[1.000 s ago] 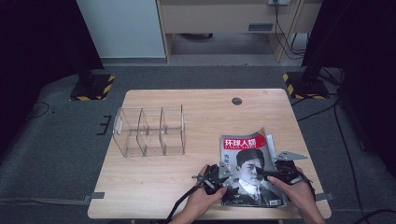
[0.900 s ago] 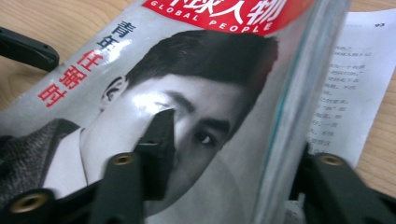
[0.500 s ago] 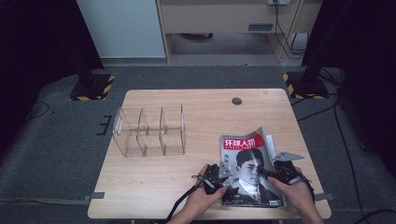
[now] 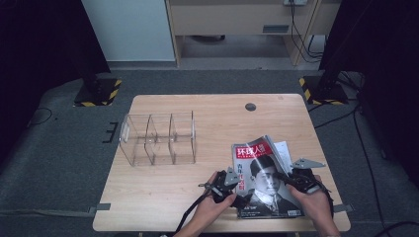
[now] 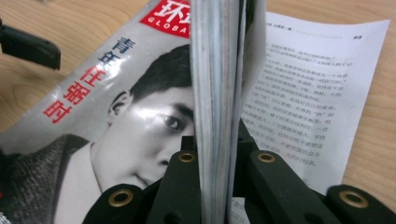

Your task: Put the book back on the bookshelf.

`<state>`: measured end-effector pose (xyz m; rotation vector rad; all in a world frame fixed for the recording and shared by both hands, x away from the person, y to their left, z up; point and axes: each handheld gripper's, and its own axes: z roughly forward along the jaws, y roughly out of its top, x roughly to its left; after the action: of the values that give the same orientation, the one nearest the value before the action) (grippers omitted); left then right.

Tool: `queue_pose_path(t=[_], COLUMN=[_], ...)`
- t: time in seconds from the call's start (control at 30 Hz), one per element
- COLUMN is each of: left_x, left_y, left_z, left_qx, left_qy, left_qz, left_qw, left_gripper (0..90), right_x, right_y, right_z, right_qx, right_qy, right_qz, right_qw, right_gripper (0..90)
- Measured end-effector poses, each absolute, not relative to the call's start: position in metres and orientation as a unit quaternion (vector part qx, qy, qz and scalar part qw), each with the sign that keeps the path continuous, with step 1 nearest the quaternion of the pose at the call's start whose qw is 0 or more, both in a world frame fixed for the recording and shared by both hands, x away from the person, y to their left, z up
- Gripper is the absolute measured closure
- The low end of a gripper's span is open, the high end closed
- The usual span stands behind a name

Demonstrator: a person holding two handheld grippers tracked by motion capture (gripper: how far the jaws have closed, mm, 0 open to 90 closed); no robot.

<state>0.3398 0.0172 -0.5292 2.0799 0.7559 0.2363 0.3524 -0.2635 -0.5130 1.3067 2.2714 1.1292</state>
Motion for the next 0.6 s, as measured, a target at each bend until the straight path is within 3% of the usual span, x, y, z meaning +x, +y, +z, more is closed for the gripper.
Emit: queue_pose_path(t=[0.6], left_x=[0.354], left_y=[0.031], left_z=[-0.530], left_qx=[0.809], left_qy=[0.346], left_qz=[0.060], left_qw=[0.471], left_gripper=[7.1], right_x=[0.345], right_y=[-0.261], right_z=[-0.486], right_qx=[0.420], right_qy=[0.774], right_qz=[0.436], right_qw=[0.185], right_gripper=[87.8])
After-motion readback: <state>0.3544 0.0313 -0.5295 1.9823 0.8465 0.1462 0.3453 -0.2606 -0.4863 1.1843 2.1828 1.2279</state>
